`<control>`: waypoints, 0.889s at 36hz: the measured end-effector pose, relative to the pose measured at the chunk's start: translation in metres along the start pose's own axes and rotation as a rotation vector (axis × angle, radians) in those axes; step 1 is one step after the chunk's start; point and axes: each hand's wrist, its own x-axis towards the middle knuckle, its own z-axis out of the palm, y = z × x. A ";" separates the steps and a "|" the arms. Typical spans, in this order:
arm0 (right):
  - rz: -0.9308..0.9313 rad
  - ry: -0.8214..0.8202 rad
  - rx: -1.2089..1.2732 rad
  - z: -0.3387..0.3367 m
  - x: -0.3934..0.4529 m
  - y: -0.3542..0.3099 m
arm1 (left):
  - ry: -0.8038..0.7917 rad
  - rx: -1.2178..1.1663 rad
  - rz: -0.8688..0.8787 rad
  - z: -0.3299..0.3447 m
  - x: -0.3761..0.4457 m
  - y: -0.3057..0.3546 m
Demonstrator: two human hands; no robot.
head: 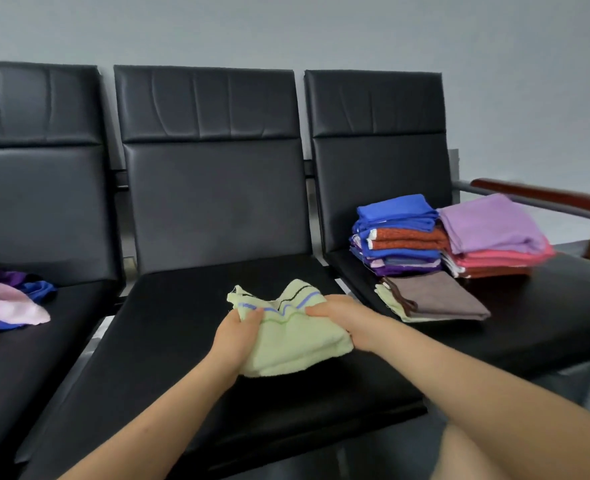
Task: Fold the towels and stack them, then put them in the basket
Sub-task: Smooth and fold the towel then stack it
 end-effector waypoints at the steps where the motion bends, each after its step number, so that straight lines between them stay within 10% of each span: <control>1: -0.026 0.026 0.005 -0.010 0.001 0.003 | -0.022 0.031 0.006 0.006 0.001 0.001; 17: -0.378 0.669 -0.286 -0.173 -0.005 0.030 | -0.399 -0.027 0.172 0.176 0.034 0.067; 32: 0.052 0.659 -0.648 -0.224 0.036 0.096 | -0.332 0.426 0.301 0.244 0.060 0.022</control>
